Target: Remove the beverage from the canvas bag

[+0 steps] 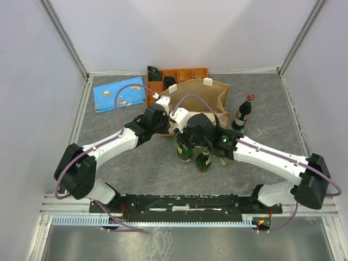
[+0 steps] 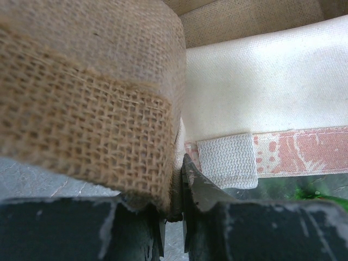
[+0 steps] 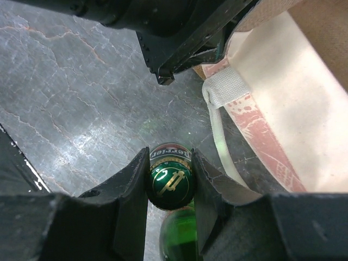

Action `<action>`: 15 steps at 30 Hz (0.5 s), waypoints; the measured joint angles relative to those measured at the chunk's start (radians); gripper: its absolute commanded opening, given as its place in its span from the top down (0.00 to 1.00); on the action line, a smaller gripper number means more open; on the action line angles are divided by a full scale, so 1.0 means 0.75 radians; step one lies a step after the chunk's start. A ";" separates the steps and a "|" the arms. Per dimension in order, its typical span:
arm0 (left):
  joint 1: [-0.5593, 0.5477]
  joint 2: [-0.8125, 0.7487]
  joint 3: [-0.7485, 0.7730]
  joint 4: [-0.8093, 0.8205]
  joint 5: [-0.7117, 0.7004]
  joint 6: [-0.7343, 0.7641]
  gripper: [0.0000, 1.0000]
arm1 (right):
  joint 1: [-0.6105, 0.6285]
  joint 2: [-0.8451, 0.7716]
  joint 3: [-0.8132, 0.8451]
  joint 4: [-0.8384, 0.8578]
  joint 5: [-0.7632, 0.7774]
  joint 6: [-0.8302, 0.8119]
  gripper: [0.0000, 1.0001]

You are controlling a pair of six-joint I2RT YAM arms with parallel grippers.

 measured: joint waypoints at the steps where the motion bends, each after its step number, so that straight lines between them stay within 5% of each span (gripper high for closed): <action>1: 0.000 0.000 0.000 0.000 0.000 0.000 0.97 | 0.000 0.004 -0.024 0.029 0.000 0.000 1.00; 15: 0.000 0.000 0.000 -0.001 -0.003 0.000 0.97 | 0.000 0.057 -0.220 0.380 -0.006 0.057 1.00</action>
